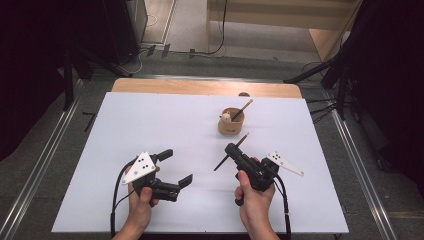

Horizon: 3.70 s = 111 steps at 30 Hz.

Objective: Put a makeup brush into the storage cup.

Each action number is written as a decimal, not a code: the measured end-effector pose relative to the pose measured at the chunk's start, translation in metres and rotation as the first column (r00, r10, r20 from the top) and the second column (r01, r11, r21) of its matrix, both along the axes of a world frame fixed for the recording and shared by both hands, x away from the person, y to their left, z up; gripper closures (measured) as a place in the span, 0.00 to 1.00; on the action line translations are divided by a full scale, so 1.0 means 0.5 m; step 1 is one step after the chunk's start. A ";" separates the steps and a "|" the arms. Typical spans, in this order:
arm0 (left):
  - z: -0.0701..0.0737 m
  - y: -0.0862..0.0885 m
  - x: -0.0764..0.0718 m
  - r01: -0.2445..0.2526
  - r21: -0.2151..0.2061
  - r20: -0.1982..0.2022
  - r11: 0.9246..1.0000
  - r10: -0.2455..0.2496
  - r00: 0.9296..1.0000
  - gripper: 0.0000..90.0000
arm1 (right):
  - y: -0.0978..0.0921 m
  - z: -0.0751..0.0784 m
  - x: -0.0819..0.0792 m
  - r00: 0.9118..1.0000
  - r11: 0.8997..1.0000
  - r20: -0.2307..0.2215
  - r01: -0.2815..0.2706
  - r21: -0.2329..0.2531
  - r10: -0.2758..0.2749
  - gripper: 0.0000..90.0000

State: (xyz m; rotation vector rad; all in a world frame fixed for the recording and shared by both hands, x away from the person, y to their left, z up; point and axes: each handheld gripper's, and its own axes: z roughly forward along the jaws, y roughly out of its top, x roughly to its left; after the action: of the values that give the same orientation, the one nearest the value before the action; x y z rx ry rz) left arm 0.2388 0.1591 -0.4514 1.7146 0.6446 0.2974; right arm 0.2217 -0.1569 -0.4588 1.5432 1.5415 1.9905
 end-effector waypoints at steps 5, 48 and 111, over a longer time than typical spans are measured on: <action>-0.002 0.041 0.006 -0.048 0.010 0.006 0.999 0.048 0.999 0.00 | 0.008 0.019 0.002 0.998 0.987 0.069 0.008 -0.163 0.004 0.94; -0.039 0.234 -0.017 -0.198 0.048 0.019 0.979 0.197 0.980 0.00 | -0.047 0.050 0.121 0.970 0.914 0.238 0.142 -0.381 -0.051 0.93; -0.050 0.287 -0.010 -0.209 0.000 -0.004 0.978 0.209 0.978 0.00 | -0.044 -0.047 0.290 0.968 0.819 0.195 0.237 -0.522 -0.156 0.79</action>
State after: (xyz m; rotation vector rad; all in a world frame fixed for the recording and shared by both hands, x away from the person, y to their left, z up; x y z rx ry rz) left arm 0.2336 0.3025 -0.4764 1.6491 0.8295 0.4412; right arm 0.3667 -0.1788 -0.4824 1.2304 1.6195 1.3488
